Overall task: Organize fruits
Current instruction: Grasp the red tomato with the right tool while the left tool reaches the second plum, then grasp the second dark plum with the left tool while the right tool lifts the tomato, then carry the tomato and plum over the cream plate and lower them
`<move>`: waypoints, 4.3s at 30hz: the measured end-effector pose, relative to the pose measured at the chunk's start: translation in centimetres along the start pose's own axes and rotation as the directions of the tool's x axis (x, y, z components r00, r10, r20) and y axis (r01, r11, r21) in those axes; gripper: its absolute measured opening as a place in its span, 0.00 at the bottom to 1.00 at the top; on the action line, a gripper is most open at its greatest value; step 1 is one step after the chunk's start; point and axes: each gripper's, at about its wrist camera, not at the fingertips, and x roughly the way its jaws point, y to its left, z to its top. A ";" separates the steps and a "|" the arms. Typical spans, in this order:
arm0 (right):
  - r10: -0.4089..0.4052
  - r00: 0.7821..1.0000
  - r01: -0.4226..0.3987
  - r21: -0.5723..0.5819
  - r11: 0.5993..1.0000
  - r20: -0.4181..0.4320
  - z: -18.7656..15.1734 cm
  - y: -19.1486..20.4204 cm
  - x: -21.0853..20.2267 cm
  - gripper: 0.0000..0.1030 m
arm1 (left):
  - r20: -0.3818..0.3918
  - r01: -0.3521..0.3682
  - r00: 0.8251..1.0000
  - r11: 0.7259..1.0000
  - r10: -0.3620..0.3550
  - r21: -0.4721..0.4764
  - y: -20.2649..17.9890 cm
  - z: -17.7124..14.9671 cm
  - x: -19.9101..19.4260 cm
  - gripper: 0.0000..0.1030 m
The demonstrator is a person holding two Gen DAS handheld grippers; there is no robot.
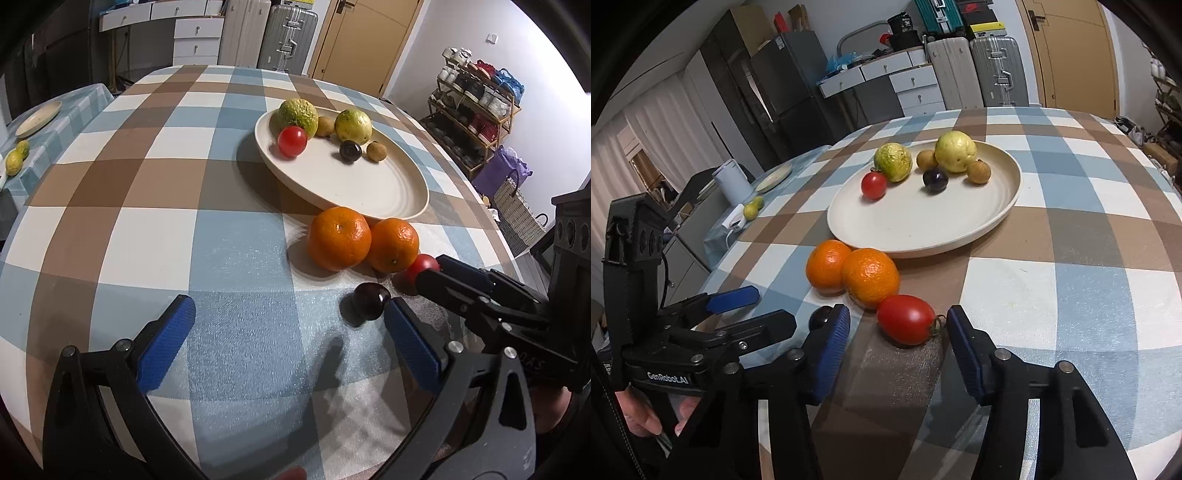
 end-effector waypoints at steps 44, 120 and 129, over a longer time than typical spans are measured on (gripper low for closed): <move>0.036 0.999 -0.038 -0.039 0.999 -0.039 1.1 -0.5 0.3 0.28 | -0.021 -0.017 1.000 1.000 0.018 0.024 -1.6 0.6 0.5 0.99; 0.101 0.993 -0.098 -0.057 0.994 0.061 9.9 -2.6 2.1 0.30 | -0.019 0.175 0.985 0.983 -0.174 0.059 0.5 12.1 3.7 0.21; 0.110 0.993 -0.111 -0.059 0.992 -0.031 12.9 -1.9 7.3 0.30 | -0.017 0.177 0.984 0.981 -0.176 0.082 1.2 12.9 6.1 0.21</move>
